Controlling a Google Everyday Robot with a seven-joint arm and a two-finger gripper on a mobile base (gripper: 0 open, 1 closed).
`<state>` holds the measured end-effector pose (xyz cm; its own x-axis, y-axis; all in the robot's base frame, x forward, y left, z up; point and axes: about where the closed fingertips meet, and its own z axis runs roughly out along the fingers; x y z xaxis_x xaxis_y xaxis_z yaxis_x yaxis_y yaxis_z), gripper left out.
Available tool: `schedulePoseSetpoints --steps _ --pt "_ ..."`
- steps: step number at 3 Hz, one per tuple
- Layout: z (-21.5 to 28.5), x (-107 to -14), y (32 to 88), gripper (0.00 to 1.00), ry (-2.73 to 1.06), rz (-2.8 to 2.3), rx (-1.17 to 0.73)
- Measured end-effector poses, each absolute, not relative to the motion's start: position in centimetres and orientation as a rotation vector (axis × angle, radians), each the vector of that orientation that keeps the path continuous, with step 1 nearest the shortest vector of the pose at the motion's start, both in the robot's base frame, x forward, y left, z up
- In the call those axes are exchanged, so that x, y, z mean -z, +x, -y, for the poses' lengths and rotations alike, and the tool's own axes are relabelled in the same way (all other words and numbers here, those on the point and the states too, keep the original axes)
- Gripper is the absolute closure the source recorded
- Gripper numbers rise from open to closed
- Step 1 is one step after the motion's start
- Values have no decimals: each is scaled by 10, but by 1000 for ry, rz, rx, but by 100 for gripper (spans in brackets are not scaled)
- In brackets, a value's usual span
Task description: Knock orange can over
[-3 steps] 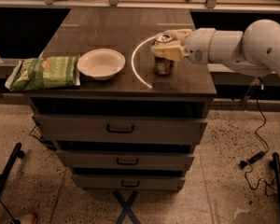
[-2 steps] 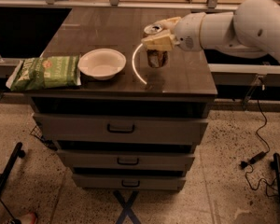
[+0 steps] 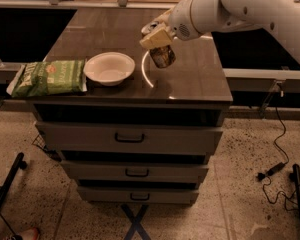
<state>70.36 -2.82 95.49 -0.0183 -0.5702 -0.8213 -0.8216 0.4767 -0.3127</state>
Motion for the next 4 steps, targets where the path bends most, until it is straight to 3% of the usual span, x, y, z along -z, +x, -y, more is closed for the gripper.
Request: schedulePoseSetpoints --steps 3,4 --pt "4 -940 748 100 -1354 -1701 -341" --pt "18 -930 762 100 -1433 -1773 -287"
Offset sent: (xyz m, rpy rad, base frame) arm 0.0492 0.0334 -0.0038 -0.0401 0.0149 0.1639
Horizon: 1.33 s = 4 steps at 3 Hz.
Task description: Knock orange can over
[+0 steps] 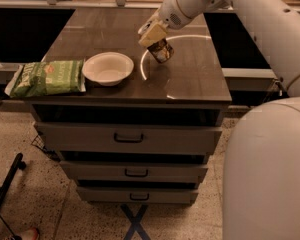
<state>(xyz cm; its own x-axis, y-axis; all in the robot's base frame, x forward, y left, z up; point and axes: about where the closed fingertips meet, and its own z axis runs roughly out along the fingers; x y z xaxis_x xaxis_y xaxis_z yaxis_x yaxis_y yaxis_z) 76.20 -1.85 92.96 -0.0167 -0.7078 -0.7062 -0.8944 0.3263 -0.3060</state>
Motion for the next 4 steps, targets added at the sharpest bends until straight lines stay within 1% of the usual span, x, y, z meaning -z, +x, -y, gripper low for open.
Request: schedulePoseSetpoints --steps 2,3,4 --pt "71 -920 766 100 -1535 -1948 -82" --pt "75 -900 759 87 -1631 -2025 -28" --pt "63 -871 745 63 -1751 -2087 -59"
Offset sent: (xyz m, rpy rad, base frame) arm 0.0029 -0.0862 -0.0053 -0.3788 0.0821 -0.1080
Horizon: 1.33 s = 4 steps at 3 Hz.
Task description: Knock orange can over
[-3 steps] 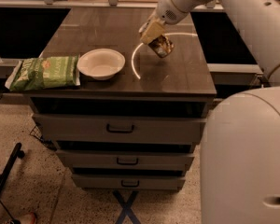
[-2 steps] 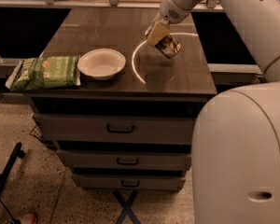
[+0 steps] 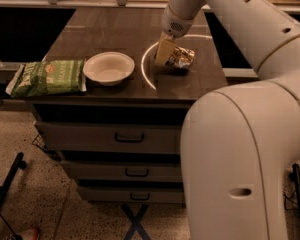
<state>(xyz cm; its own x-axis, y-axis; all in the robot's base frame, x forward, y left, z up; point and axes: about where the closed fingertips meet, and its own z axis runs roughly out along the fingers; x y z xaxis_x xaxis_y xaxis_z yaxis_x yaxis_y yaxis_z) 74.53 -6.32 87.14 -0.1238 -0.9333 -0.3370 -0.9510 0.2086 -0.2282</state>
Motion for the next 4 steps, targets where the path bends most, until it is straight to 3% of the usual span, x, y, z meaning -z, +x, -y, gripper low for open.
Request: schedulePoseSetpoints --steps 2,3,4 --pt "60 -863 744 17 -1771 -2098 -72" --pt "58 -860 745 0 -1774 -2099 -76" --pt "58 -860 745 0 -1774 -2099 -76"
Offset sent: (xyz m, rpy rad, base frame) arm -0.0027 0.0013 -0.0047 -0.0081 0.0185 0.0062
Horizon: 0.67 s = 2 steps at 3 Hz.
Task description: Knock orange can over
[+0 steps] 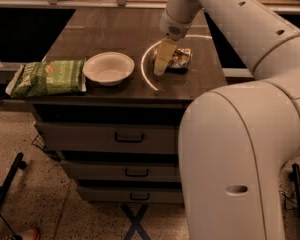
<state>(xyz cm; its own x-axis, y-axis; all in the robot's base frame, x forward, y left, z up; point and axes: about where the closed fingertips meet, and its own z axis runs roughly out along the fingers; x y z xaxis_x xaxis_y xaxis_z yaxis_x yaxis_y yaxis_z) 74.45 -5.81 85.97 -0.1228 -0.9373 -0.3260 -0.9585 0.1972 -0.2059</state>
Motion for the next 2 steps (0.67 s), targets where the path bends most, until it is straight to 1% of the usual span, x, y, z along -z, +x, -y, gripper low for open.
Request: schedulePoseSetpoints --steps 1,2 --pt "66 -866 742 0 -1746 -2064 -128" --pt "98 -889 734 0 -1662 -2033 -151"
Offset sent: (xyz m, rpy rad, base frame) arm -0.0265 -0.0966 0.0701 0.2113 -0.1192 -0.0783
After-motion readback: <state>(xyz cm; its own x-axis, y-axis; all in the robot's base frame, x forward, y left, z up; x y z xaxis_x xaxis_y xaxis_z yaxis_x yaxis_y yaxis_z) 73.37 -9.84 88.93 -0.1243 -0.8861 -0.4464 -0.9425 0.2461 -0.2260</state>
